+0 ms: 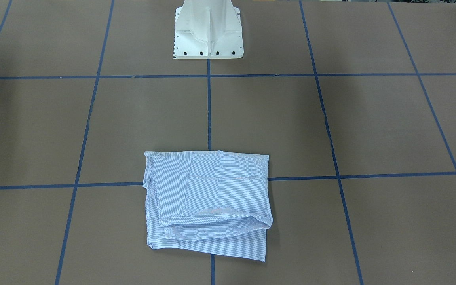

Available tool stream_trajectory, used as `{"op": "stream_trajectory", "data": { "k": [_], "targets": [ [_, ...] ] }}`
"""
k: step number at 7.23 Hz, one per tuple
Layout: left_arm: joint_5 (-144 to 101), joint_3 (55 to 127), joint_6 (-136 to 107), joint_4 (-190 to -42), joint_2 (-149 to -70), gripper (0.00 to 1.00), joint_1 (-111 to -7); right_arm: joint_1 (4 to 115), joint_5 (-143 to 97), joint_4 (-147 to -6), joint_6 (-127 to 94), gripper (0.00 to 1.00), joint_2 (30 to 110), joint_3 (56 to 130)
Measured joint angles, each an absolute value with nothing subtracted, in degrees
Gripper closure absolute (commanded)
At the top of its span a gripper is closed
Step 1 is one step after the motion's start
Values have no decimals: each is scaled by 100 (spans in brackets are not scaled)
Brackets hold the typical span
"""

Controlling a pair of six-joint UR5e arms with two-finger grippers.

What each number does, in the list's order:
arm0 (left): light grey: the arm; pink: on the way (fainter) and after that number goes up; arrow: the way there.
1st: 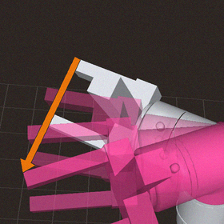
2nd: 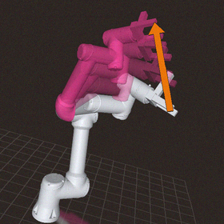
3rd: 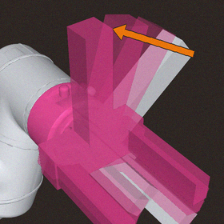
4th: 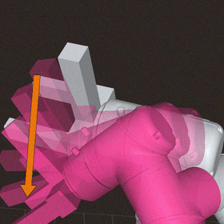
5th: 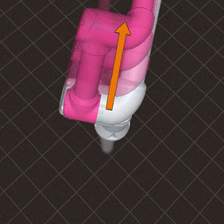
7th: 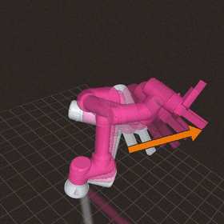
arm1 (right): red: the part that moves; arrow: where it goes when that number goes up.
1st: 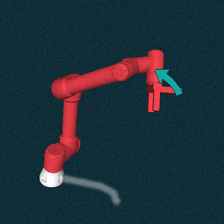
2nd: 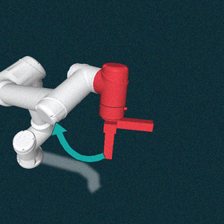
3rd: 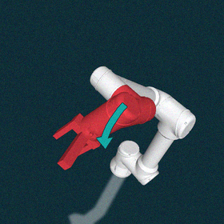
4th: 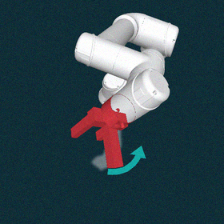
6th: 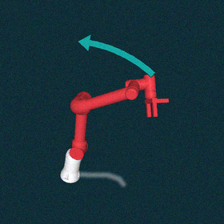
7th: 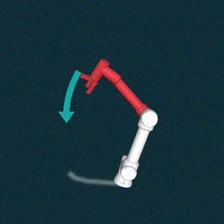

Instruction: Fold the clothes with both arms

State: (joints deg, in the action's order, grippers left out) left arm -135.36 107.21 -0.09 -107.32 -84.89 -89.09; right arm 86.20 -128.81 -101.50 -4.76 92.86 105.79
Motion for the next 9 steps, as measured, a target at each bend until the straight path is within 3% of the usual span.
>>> {"op": "stream_trajectory", "data": {
  "k": [9],
  "targets": [
    [-13542, 10670, -9, -10740, -8482, 0, -8875, 8588, -13185, -10120, -103, 0, 9383, 10430]
  ]
}}
